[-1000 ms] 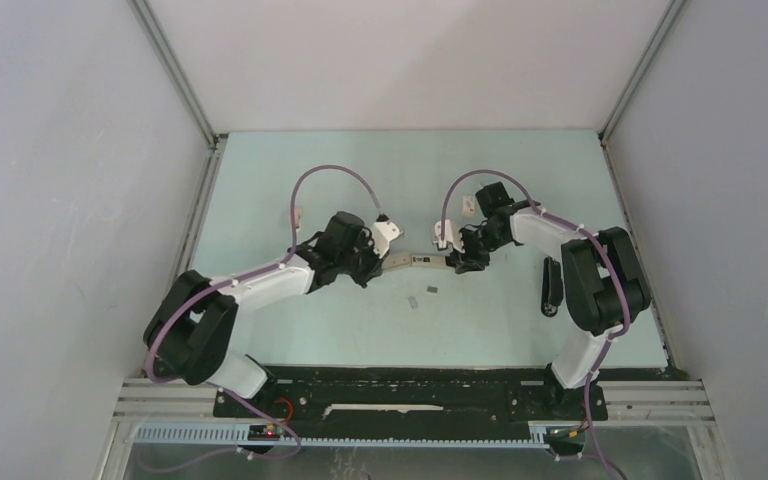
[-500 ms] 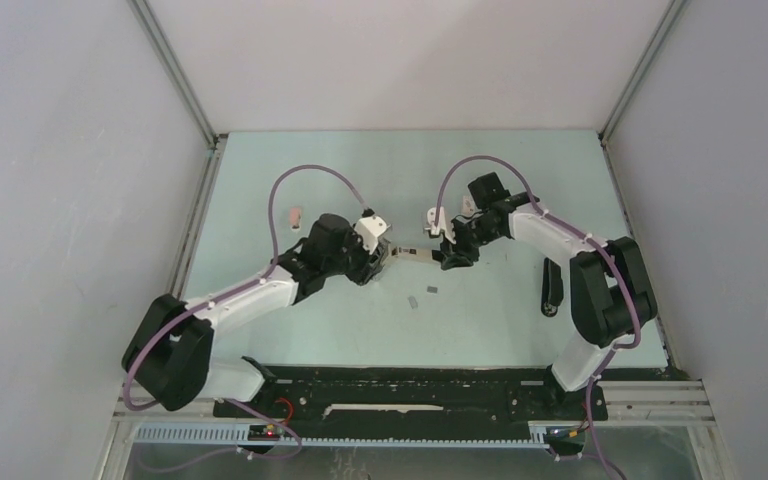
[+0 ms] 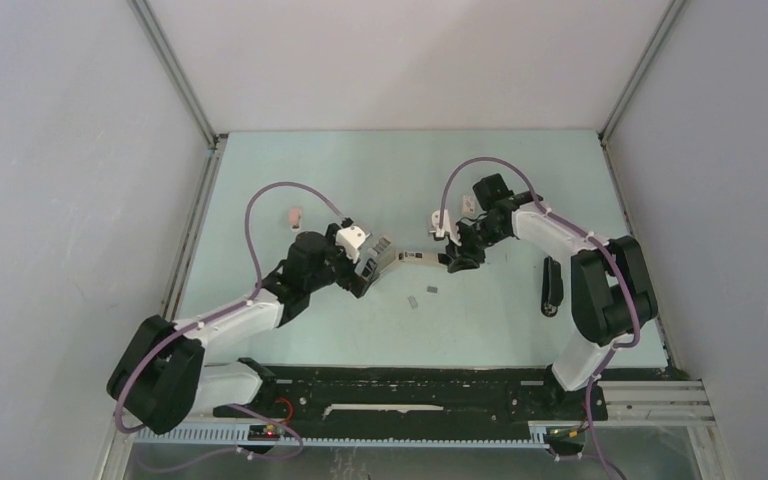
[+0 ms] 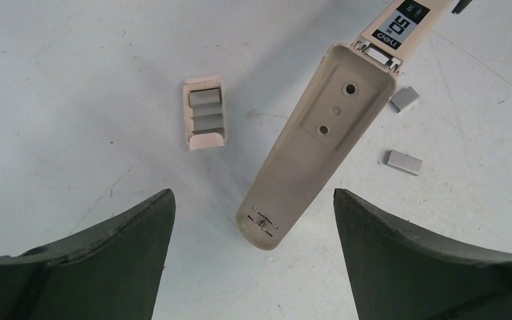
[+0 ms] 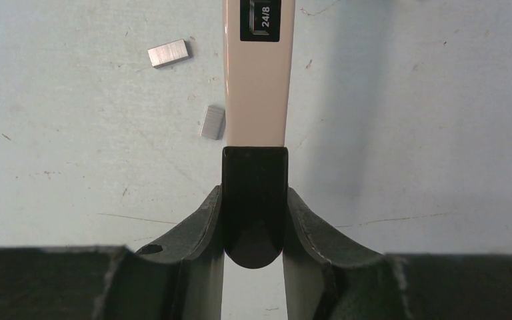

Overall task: Unload the staples from the stapler
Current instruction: Unload the staple at the center of the board.

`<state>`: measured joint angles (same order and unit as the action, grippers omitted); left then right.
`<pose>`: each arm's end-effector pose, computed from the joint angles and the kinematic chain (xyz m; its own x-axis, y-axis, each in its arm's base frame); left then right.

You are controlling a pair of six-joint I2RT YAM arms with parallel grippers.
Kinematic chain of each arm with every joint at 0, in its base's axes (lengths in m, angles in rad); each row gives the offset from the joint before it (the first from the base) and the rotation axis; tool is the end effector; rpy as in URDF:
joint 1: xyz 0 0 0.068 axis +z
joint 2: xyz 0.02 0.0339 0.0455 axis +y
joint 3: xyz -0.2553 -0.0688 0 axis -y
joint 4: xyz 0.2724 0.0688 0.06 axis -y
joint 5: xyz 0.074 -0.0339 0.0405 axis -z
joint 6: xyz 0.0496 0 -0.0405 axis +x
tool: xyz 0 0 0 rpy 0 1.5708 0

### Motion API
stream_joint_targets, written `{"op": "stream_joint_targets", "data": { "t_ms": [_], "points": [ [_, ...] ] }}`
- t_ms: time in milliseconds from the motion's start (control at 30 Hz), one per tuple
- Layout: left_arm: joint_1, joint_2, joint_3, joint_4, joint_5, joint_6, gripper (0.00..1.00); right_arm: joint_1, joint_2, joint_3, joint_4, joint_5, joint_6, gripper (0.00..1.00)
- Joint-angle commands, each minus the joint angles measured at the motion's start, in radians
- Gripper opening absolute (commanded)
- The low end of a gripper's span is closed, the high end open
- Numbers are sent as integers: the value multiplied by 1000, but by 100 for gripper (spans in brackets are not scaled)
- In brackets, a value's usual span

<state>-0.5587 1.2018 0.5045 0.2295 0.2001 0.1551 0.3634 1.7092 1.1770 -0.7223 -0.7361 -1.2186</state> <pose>0.2362 -0.1593 0.1674 -0.2743 0.3500 -0.8957 0.7210 0.6912 0.0493 0.3198 0.1573 0.1746 0.1240 -0.6970 -0.7062 -0.9920 -0.1037 -0.0718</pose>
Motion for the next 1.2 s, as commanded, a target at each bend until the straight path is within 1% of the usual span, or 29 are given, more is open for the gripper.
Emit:
{"op": "stream_joint_targets", "data": {
  "t_ms": [0,67,167,300,400,433,500,567,667,700,767,800,967,1067,1167],
  "points": [
    [13,45,-30,149,113,32,93,-21,5,28,-4,-27,-77,0],
    [13,80,-20,155,133,61,93,-34,9,29,-10,-38,-116,0],
    [10,131,2,152,168,142,93,-49,20,43,-59,-61,-180,0],
    [8,187,42,144,169,205,92,-61,30,65,-96,-78,-238,0],
    [7,239,101,84,181,223,88,-72,40,84,-120,-93,-268,0],
    [7,258,121,59,187,227,85,-76,45,90,-127,-97,-273,0],
    [7,296,160,15,199,231,73,-82,52,102,-135,-103,-278,0],
    [7,327,192,-27,205,231,57,-86,57,105,-137,-105,-280,0],
    [8,349,219,-60,211,227,24,-90,59,105,-137,-108,-282,0],
    [7,347,219,-64,212,225,15,-90,59,105,-138,-106,-283,0],
    [8,324,211,-64,214,218,3,-93,58,105,-135,-108,-281,0],
    [6,303,206,-66,213,212,1,-93,57,105,-132,-106,-276,0],
    [-14,137,184,-115,170,198,0,-80,47,105,-111,-100,-243,0],
    [-44,53,204,-211,93,224,0,-61,42,104,-95,-96,-220,0],
    [-51,20,214,-264,70,231,0,-43,43,104,-74,-84,-197,0]
  ]
}}
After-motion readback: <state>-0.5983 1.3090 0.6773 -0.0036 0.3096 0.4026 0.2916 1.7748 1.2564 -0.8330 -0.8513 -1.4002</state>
